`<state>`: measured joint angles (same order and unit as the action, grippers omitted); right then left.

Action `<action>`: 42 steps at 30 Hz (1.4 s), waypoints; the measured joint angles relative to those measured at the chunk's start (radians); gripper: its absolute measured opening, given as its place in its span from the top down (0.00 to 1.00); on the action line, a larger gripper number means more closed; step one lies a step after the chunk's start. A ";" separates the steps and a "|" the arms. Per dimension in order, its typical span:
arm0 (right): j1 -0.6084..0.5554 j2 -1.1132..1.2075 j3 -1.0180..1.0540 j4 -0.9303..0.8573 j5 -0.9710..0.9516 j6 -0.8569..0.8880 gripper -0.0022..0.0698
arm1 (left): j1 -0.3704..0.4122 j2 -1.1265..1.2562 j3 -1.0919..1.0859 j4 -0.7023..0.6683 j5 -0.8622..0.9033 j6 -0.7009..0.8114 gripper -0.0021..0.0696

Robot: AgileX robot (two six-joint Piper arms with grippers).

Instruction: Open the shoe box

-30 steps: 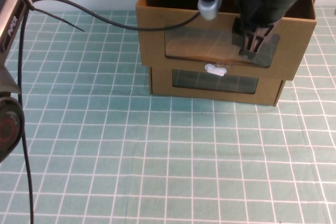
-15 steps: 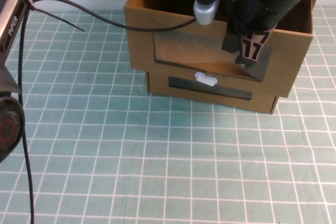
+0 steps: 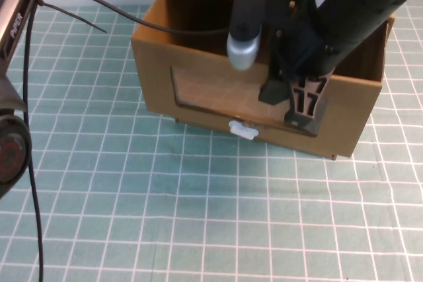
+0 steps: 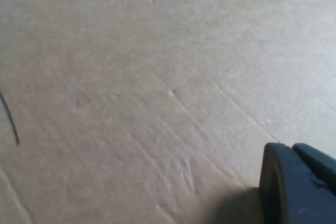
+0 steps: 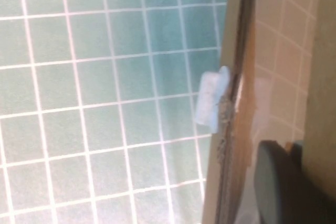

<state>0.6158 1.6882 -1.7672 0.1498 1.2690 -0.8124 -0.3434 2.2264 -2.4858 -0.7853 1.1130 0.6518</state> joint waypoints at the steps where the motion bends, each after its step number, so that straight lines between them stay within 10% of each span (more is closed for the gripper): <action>1: 0.004 -0.002 0.010 0.000 -0.004 0.002 0.95 | 0.000 0.000 0.000 0.000 0.000 0.000 0.98; 33: 0.096 -0.115 0.122 0.057 -0.006 0.051 0.95 | 0.000 0.018 0.000 -0.017 -0.028 0.000 0.98; 38: 0.099 -0.100 0.122 0.042 -0.009 0.064 0.75 | 0.000 0.016 0.000 -0.017 -0.023 0.000 0.98; 42: 0.099 -0.100 0.122 0.039 -0.015 0.064 0.41 | 0.000 0.002 0.000 0.012 -0.010 0.000 0.98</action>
<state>0.7151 1.5885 -1.6450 0.1884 1.2543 -0.7481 -0.3434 2.2281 -2.4858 -0.7731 1.1032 0.6518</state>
